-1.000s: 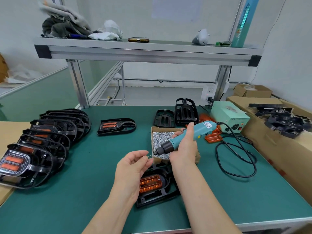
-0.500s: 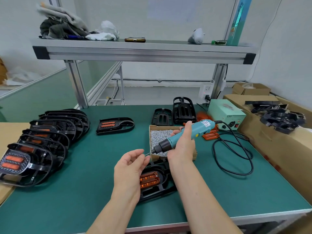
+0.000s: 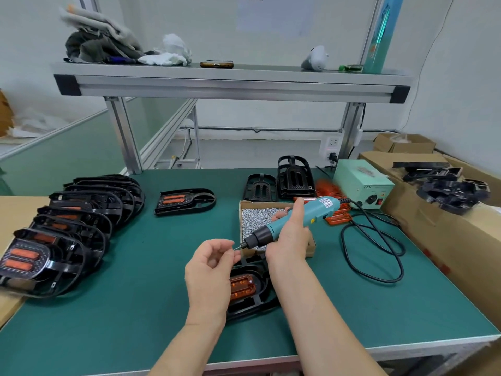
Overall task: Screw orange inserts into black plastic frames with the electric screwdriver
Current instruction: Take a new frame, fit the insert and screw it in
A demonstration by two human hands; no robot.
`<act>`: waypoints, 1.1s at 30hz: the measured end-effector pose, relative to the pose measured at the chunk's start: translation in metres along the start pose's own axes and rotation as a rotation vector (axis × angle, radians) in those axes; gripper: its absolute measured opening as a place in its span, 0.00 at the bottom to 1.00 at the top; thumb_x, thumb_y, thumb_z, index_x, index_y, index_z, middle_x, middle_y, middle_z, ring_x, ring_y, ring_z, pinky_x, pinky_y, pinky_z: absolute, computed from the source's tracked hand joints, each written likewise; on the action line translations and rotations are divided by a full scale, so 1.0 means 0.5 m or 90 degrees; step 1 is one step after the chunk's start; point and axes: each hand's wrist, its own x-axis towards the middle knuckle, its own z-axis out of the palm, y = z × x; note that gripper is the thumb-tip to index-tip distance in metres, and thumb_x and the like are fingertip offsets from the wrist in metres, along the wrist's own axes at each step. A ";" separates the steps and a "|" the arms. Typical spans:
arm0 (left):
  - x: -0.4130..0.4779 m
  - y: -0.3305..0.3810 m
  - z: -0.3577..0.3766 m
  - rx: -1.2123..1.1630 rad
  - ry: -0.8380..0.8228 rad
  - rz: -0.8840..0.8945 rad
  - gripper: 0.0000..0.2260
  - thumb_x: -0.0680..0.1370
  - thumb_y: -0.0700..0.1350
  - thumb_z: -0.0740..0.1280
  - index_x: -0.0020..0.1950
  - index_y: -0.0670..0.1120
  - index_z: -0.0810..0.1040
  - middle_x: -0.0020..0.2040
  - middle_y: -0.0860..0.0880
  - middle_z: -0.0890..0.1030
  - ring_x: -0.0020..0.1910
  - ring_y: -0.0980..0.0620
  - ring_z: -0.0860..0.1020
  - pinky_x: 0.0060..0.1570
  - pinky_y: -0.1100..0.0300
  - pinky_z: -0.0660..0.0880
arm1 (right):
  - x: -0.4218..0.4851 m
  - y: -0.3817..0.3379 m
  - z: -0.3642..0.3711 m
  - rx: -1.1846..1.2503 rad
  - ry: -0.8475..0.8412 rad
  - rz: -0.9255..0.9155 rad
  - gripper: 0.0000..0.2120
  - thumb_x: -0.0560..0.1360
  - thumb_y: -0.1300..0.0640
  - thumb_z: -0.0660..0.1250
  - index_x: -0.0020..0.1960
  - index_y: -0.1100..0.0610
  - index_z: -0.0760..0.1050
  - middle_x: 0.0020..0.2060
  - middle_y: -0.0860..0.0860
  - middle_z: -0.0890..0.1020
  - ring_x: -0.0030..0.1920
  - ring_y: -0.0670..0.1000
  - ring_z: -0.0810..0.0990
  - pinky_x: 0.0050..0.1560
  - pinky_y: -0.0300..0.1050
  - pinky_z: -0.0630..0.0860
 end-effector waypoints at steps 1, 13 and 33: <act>0.001 -0.002 -0.001 0.008 0.003 0.011 0.10 0.76 0.29 0.68 0.45 0.43 0.81 0.39 0.51 0.85 0.40 0.53 0.85 0.41 0.69 0.77 | -0.001 0.002 0.001 0.000 -0.002 0.001 0.15 0.77 0.42 0.70 0.47 0.54 0.72 0.24 0.45 0.78 0.24 0.43 0.77 0.28 0.37 0.75; 0.018 -0.011 -0.056 0.222 -0.118 0.146 0.20 0.76 0.33 0.70 0.54 0.59 0.77 0.57 0.56 0.78 0.57 0.59 0.79 0.55 0.67 0.75 | -0.001 -0.002 0.007 -0.015 -0.038 -0.037 0.17 0.76 0.40 0.70 0.53 0.53 0.75 0.26 0.45 0.79 0.27 0.42 0.78 0.33 0.40 0.77; 0.055 -0.022 -0.147 0.571 -0.492 0.010 0.63 0.59 0.61 0.78 0.70 0.73 0.27 0.80 0.55 0.56 0.77 0.58 0.56 0.77 0.55 0.56 | -0.059 0.075 0.022 -0.175 -0.279 -0.306 0.16 0.71 0.41 0.72 0.46 0.52 0.74 0.27 0.46 0.76 0.29 0.47 0.75 0.36 0.42 0.75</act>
